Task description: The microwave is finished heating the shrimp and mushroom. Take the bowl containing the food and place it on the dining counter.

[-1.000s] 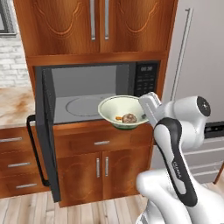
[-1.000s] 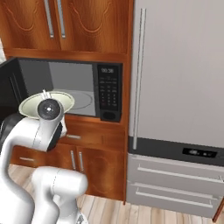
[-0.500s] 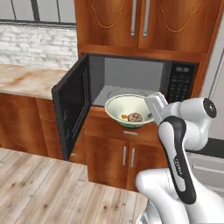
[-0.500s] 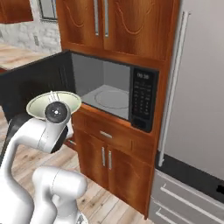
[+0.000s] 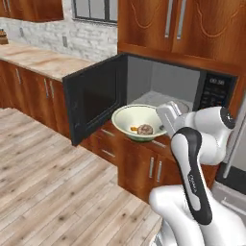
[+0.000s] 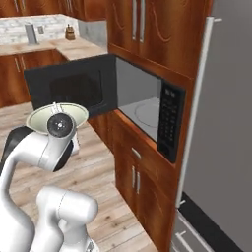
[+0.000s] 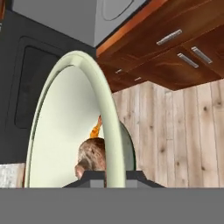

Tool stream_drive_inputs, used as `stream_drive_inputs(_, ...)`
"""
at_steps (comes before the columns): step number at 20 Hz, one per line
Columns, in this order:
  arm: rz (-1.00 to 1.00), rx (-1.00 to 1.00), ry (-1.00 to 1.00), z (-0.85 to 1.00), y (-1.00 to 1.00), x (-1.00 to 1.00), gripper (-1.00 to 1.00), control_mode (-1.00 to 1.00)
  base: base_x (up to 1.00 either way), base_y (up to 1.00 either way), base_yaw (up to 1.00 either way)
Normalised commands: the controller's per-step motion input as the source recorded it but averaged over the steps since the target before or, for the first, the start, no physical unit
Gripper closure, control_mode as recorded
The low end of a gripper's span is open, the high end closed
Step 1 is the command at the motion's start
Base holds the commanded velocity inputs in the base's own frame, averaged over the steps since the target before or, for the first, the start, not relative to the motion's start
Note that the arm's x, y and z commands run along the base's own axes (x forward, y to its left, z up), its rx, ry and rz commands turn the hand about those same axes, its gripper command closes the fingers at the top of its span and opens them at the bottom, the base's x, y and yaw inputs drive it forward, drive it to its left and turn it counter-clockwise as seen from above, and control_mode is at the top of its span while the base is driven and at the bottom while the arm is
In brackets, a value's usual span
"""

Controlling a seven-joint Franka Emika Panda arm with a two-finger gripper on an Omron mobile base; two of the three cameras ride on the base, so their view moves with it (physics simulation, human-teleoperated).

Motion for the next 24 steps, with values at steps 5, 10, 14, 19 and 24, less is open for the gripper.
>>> stream_drive_inputs(5,0.0,0.0,0.0,0.0,0.0,0.0,1.0,1.0,-0.1,-0.21,0.95)
stream_drive_inputs(10,0.0,0.0,0.0,0.0,0.0,0.0,1.0,1.0,0.22,-0.02,0.93)
stream_drive_inputs(14,0.0,0.0,0.0,0.0,0.0,0.0,1.0,1.0,0.9,-0.04,0.68)
stream_drive_inputs(19,0.0,0.0,0.0,0.0,0.0,0.0,1.0,1.0,1.0,0.14,0.35)
stream_drive_inputs(24,0.0,0.0,0.0,0.0,0.0,0.0,1.0,1.0,1.0,0.07,0.02)
